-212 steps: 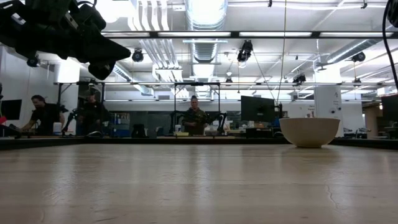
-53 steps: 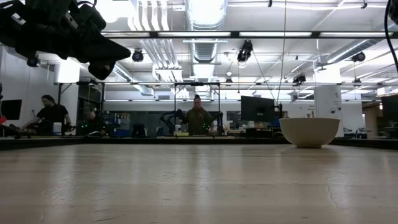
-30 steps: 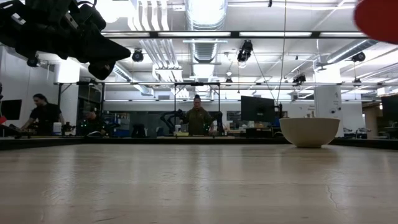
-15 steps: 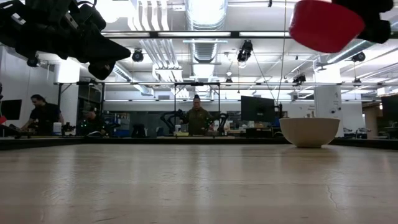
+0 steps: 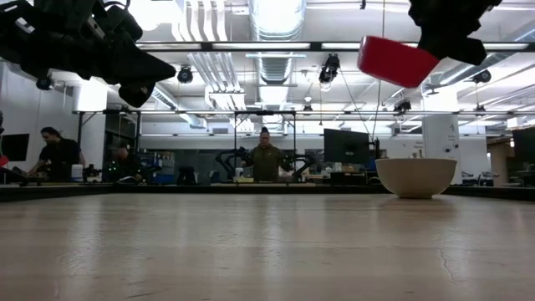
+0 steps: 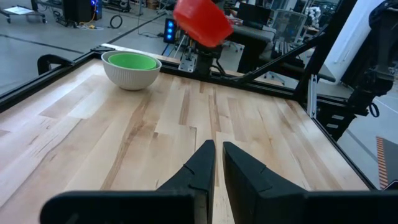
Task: Nest bowls inside each other
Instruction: Stack the red bowl on top of the green bowl
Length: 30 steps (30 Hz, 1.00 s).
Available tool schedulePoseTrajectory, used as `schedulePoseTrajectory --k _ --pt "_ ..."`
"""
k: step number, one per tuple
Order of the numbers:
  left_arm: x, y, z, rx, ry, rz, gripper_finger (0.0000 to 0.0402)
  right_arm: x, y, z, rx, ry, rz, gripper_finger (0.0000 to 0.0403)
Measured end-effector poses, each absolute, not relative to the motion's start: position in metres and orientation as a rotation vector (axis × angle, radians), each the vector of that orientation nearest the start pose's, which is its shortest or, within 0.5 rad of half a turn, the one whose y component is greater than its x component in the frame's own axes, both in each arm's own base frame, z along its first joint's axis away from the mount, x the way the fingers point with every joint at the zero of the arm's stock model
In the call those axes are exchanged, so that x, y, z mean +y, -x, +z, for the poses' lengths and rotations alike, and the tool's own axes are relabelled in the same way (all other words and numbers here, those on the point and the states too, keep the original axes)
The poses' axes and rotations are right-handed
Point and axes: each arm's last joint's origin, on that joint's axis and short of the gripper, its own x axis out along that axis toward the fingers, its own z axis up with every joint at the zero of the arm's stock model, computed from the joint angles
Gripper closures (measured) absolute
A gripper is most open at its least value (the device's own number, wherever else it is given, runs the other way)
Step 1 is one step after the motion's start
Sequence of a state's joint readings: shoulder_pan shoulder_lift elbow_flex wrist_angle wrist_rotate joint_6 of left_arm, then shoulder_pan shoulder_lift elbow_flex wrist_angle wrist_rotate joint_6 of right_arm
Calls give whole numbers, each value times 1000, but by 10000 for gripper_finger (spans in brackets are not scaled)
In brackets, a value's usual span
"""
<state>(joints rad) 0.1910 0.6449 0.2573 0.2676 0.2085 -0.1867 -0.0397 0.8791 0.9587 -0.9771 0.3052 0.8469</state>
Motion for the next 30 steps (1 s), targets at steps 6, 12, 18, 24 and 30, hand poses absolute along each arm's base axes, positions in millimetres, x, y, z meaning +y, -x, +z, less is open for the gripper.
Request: schedulePoseTrajectory --k 6,12,18,24,30 --pt "23 -152 214 119 210 -6 367 -31 -143 311 696 -747 -718 392" --pt "23 -152 214 119 210 -6 367 -48 -137 309 708 -782 -747 392" --pt "23 -152 214 119 210 -6 367 -65 -127 307 720 -828 -784 392" --pt "23 -152 214 119 210 -6 367 -83 -112 304 729 -926 -851 392" --pt "23 -152 214 119 210 -6 367 -98 -98 304 709 -962 -903 392"
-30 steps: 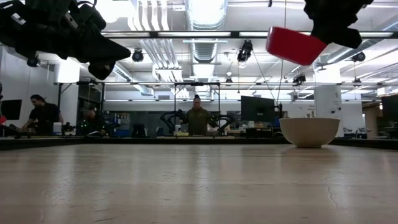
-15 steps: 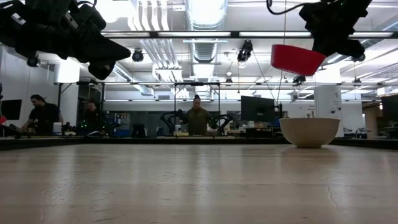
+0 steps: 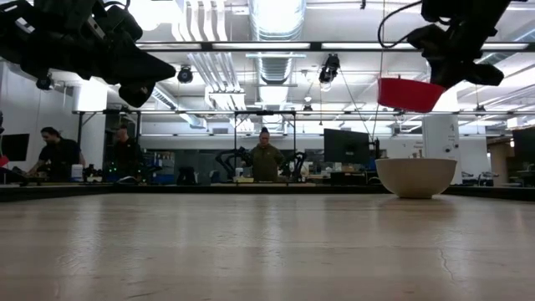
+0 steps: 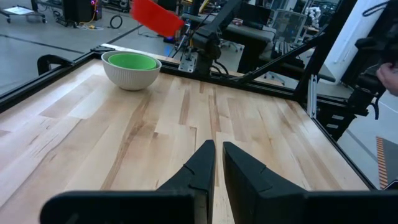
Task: Nest bowls inside each other
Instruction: Stack the red bowl on top of the green bowl
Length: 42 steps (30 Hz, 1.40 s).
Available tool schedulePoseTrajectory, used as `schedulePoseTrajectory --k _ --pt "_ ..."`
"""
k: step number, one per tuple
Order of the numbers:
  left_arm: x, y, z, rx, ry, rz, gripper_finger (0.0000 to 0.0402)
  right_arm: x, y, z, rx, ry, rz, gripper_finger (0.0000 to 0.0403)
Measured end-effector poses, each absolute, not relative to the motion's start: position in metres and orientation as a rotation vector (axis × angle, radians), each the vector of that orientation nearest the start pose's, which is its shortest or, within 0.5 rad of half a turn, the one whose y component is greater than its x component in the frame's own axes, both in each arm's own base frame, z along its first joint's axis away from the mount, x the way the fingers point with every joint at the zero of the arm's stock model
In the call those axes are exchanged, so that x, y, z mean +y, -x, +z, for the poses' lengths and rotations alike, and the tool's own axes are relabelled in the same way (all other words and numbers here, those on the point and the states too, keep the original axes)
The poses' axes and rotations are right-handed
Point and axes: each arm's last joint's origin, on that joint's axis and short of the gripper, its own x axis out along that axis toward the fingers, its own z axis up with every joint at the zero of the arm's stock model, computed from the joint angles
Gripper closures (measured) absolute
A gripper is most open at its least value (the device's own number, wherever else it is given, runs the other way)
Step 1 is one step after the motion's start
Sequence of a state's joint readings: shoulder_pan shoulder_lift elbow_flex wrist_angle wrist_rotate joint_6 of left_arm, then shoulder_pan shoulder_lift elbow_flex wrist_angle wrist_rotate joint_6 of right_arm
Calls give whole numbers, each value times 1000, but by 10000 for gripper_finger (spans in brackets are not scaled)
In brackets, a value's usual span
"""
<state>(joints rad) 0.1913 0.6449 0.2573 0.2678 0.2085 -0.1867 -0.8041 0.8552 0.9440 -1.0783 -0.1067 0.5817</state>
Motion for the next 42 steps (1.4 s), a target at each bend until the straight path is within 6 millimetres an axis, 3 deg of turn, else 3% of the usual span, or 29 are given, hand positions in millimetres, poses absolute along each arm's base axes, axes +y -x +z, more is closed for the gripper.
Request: schedulePoseTrajectory --k 26,42 --pt "23 -152 214 119 210 -6 367 -182 -87 254 881 -1187 -1066 392" --pt "23 -152 214 119 210 -6 367 -184 -86 246 908 -1200 -1067 392"
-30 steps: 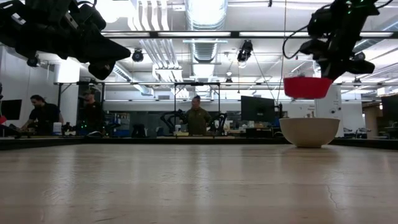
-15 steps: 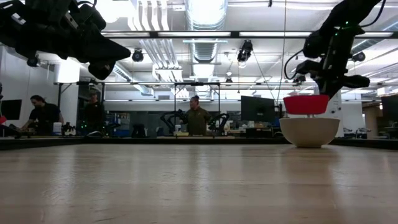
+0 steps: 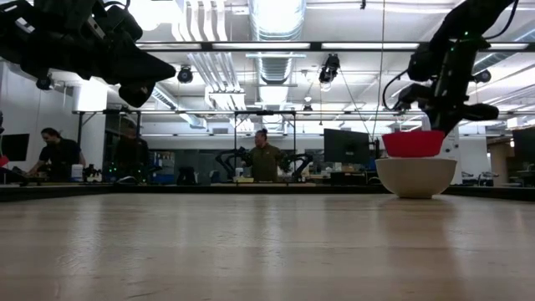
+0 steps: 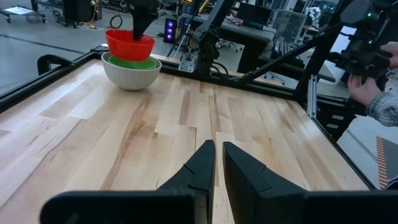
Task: Nest bowls inside each other
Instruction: Stack the red bowl on top of the green bowl
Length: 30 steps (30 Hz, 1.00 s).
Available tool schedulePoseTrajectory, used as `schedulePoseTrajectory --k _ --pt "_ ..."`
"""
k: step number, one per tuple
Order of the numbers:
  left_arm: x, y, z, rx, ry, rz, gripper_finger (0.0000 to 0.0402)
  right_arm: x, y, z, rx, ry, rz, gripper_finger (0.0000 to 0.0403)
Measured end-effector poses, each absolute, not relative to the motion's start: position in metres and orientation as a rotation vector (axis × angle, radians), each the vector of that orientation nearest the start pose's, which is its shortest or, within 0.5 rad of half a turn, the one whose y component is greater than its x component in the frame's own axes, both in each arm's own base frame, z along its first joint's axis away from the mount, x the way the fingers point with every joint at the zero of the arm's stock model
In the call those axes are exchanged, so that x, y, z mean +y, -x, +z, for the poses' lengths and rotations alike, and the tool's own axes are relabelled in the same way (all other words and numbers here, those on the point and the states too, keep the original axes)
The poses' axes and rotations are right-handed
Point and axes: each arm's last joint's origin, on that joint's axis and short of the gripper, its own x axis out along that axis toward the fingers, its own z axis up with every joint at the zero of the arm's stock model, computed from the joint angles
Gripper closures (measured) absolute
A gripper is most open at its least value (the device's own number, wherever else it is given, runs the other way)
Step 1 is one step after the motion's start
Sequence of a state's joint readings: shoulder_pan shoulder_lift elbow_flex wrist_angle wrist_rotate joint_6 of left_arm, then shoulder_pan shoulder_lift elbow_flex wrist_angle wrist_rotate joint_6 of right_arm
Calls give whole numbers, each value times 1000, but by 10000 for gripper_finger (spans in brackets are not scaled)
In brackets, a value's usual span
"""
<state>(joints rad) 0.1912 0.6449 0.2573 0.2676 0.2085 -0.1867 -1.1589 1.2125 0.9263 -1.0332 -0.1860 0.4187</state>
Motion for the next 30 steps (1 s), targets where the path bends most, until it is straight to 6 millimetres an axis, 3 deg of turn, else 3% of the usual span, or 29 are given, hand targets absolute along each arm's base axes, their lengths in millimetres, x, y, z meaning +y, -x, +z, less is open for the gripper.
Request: schedulePoseTrajectory --k 14,30 --pt "23 -152 214 119 210 -6 367 -180 -86 218 902 -1240 -1041 392" --pt "23 -152 214 119 210 -7 367 -179 -85 207 896 -1226 -1052 392"
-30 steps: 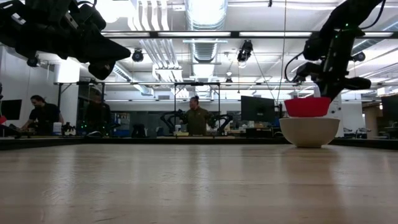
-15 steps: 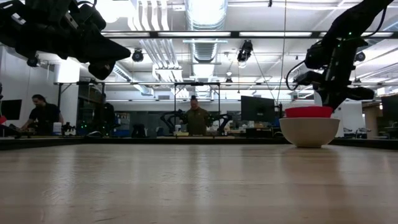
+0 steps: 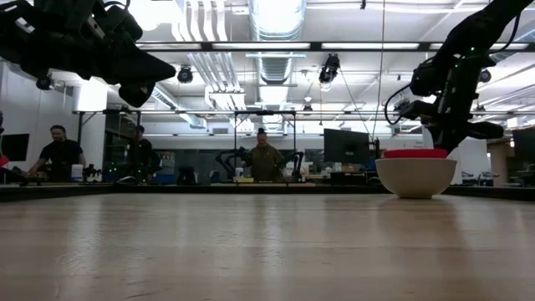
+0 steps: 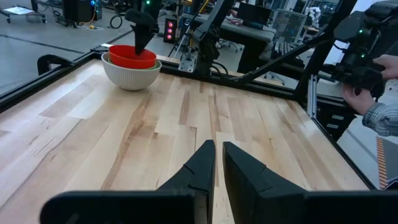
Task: Nest bowls inside each other
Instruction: Stack the red bowl on top of the green bowl, then return to Home Position
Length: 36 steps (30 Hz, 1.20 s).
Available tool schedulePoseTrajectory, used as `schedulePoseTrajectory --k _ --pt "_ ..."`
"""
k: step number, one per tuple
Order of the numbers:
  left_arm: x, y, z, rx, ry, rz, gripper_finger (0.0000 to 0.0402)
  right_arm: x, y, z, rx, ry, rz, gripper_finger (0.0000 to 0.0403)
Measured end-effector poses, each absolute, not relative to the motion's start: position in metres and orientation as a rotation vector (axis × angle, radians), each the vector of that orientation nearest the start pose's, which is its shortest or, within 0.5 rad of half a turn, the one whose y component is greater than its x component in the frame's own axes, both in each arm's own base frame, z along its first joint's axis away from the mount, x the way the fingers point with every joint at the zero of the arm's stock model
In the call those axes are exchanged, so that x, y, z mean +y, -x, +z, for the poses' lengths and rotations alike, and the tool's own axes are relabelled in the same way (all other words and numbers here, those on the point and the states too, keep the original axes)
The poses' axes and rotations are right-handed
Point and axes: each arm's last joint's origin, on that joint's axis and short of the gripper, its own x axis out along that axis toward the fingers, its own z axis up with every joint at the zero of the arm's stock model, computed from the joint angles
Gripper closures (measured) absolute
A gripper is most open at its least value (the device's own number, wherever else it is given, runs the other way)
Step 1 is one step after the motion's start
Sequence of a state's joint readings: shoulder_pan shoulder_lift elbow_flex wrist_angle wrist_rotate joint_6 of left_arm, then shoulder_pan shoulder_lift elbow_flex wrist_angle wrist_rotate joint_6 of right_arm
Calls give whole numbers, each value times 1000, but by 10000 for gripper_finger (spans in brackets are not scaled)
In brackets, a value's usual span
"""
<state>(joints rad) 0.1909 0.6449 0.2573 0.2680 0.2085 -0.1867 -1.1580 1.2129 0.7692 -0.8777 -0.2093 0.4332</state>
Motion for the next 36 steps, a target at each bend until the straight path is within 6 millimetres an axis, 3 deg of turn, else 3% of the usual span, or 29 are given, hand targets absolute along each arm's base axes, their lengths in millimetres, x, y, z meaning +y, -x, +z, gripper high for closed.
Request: schedulePoseTrajectory --k 24,36 --pt "23 -152 214 119 210 -6 367 -180 -85 207 895 -1214 -1048 327" --pt "23 -152 214 119 210 -6 367 -177 -85 235 816 -1160 -1001 336"
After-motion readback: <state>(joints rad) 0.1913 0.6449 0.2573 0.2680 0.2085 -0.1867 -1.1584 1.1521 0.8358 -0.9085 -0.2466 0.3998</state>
